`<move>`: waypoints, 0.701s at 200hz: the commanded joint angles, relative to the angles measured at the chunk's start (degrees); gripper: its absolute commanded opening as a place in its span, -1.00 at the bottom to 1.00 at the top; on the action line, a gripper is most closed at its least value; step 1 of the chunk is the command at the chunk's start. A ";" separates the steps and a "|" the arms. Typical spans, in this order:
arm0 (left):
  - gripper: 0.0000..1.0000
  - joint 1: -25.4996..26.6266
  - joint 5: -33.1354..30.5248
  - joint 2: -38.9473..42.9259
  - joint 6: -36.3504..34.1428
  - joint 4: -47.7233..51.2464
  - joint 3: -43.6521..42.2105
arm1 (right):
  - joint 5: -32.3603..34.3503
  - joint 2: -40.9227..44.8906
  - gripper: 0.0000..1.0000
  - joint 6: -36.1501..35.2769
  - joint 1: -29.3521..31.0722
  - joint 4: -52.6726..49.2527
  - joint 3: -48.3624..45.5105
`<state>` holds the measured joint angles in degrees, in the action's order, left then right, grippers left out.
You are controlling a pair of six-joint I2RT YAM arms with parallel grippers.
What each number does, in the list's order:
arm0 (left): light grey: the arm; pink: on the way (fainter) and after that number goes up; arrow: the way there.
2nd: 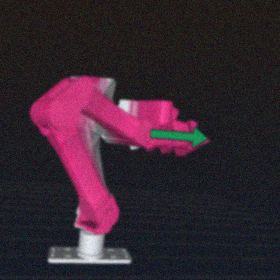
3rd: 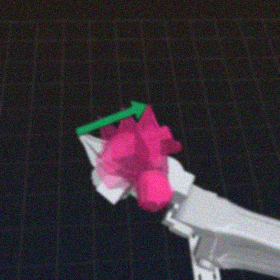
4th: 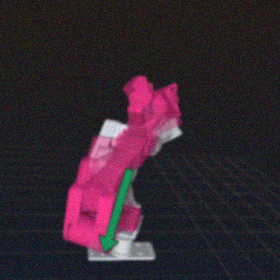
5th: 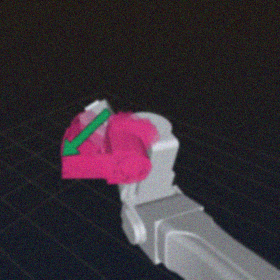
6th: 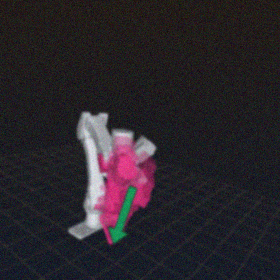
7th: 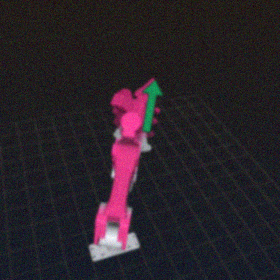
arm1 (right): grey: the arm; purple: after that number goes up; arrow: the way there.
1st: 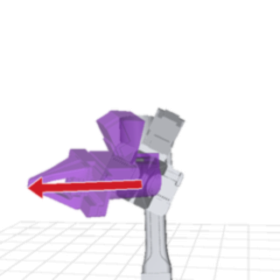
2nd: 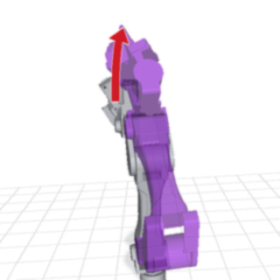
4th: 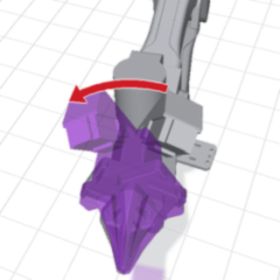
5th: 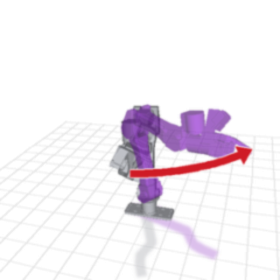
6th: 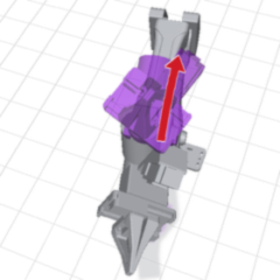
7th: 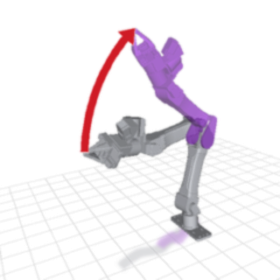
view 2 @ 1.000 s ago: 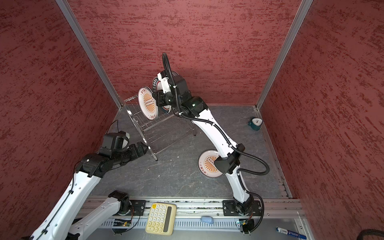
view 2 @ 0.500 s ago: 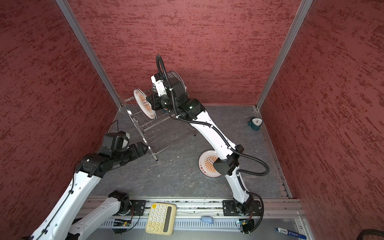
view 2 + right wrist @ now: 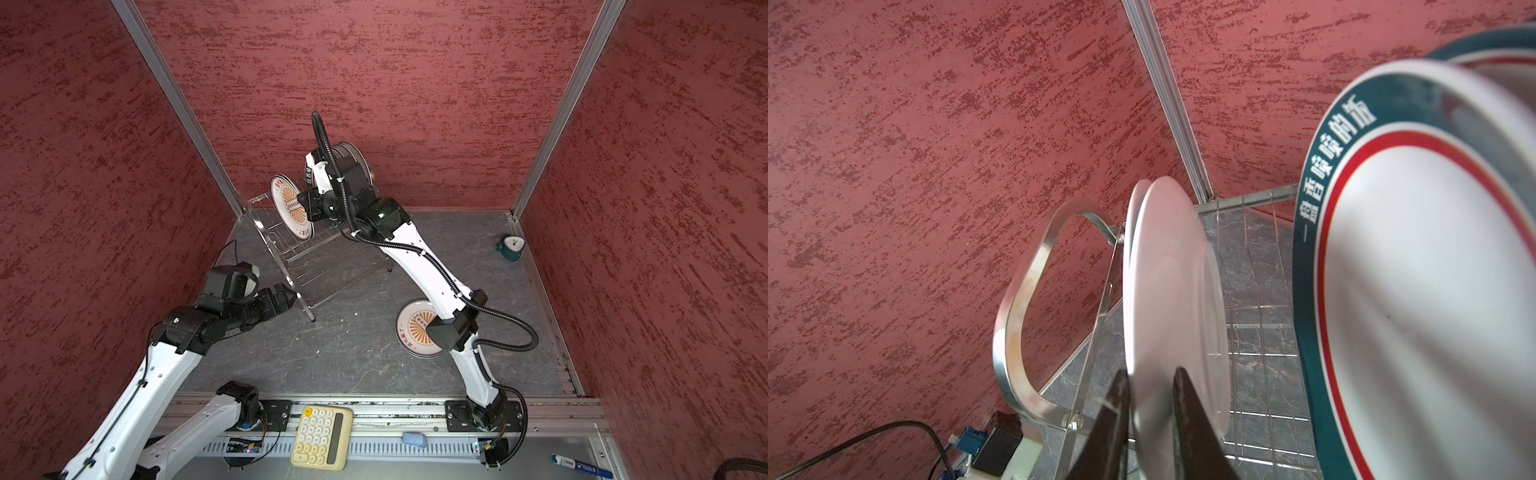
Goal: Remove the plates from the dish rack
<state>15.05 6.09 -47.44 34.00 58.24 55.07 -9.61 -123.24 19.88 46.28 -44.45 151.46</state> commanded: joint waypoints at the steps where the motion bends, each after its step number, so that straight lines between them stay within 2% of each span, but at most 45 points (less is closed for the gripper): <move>1: 0.99 -0.39 0.29 -0.20 -0.65 -1.19 -0.58 | -1.24 -2.04 -0.61 -0.59 0.91 -4.99 -0.40; 59: 0.99 -0.41 0.57 -0.51 -0.69 -1.81 -1.01 | -7.45 -1.07 -0.49 0.72 1.13 -3.41 -0.62; 140: 0.99 -0.46 0.86 -0.44 -0.64 -2.17 -1.55 | -9.14 -0.15 -0.34 2.58 0.92 -1.26 -0.77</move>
<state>15.05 6.39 -48.05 34.00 56.93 54.08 -15.51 -123.26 21.61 46.41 -45.67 151.44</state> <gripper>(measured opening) 0.994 0.319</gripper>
